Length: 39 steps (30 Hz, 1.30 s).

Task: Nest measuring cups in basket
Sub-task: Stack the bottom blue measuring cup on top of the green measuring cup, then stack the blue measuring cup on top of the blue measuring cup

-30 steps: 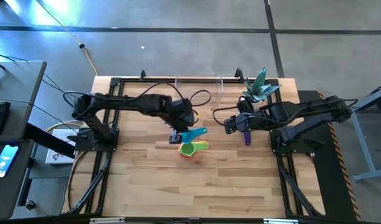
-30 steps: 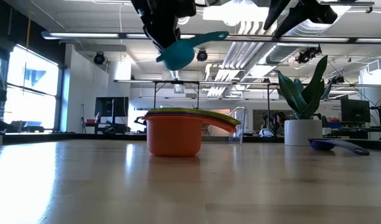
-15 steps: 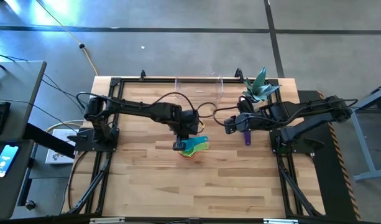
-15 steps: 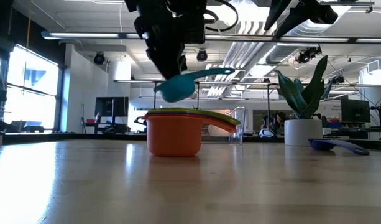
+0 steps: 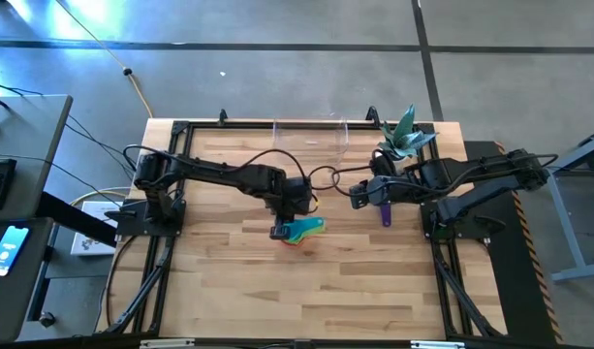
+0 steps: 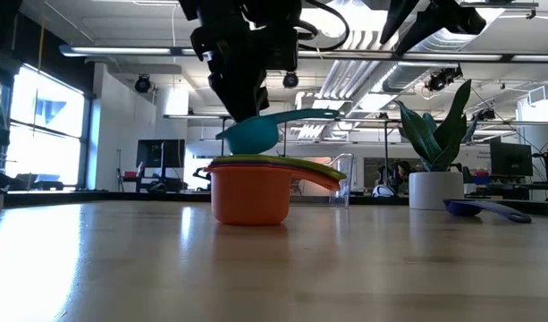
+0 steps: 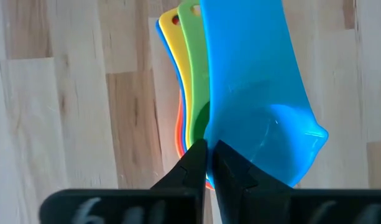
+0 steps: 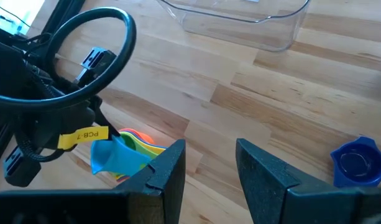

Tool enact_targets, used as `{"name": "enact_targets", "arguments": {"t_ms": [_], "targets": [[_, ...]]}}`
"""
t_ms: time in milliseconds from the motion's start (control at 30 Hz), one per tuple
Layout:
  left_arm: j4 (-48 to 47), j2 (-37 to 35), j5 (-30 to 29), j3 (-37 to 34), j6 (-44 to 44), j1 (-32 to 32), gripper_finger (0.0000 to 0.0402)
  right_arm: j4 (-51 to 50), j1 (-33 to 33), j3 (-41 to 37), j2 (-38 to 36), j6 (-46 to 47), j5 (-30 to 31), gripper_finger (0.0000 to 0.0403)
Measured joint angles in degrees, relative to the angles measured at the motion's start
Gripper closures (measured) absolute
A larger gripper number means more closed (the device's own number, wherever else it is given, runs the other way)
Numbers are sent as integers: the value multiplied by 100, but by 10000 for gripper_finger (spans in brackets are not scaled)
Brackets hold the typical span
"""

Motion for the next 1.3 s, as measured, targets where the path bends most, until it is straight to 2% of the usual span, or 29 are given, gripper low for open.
{"name": "enact_targets", "arguments": {"t_ms": [367, 700, 833, 1033, 1300], "targets": [[-3, 0, 0, -2, -90, -2, 367, 3, 0, 0, 0, 2, -10, 269], [-3, -1, 0, -2, -96, 0, 362, 3, 0, 0, 0, 8, -57, 269], [-166, -66, 2, -6, -211, 69, 362, -155, 0, 0, 0, 476, -167, 269], [-573, -449, -4, -6, -236, 291, 362, -1002, 0, 0, 210, 1431, -475, 269], [-743, -1255, -4, -4, -98, 532, 362, -1578, -69, 0, 774, 1894, -837, 269]]}}
